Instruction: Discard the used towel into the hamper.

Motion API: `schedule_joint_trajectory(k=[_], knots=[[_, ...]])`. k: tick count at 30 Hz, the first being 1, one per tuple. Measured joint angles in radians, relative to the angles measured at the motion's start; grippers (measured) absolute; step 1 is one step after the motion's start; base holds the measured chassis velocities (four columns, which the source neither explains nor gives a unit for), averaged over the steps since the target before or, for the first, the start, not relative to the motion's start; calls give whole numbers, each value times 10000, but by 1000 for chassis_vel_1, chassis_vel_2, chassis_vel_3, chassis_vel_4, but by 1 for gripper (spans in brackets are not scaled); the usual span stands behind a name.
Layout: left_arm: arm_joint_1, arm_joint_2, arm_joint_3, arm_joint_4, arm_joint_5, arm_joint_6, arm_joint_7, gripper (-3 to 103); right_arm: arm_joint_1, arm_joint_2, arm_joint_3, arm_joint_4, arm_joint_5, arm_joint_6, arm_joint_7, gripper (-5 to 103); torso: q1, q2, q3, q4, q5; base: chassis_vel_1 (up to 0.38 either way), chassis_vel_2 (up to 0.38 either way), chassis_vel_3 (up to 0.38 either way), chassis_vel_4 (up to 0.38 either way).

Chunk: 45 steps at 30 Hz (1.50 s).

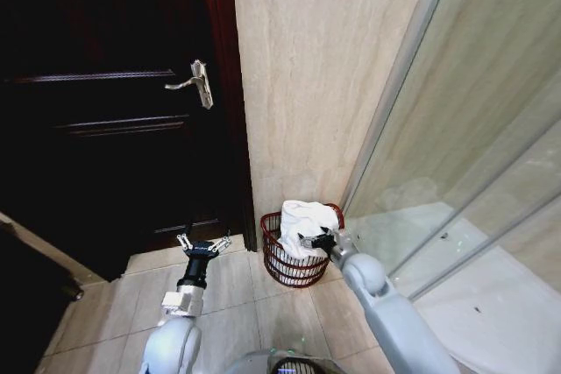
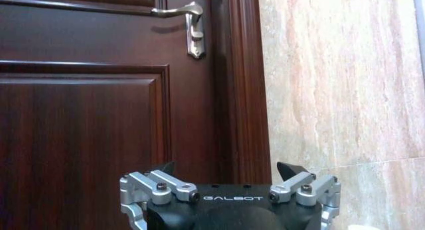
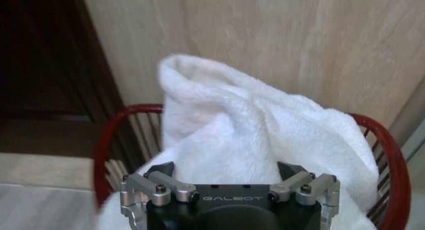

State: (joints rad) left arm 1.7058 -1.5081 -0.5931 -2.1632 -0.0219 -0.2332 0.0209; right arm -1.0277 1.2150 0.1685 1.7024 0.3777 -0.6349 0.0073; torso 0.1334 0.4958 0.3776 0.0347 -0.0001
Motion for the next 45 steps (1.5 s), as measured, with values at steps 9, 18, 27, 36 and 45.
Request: schedule_joint_trajectory(k=[9, 18, 27, 36, 45], knots=[[-8, -61, -146, -65, 29, 143, -8, 100, 1051, -5, -400, -1139, 4, -21, -132, 100, 0, 0, 0, -2, 0, 0, 0, 0, 0], [-14, -181, -483, 85, -182, 0, -8, 100, 1778, 188, -597, -2336, 927, -698, -212, 100, 0, 1, 0, -2, -1, 0, 0, 0, 0], [86, -206, -836, 161, -387, -234, 9, 100, 2005, 362, -597, -2907, 1326, -956, -209, 100, 0, 1, 0, -2, 0, 0, 0, 0, 0], [79, -217, -895, 94, -534, -282, 16, 100, 1327, 65, -175, -1182, 1409, -323, 422, 100, 0, 0, 0, -1, 1, 0, 0, 0, 0], [165, -229, -792, -62, -585, -106, 35, 100, -913, 35, 558, 1921, 200, 1844, 467, 100, -1, 1, -1, -2, 1, 0, 0, 0, 0]])
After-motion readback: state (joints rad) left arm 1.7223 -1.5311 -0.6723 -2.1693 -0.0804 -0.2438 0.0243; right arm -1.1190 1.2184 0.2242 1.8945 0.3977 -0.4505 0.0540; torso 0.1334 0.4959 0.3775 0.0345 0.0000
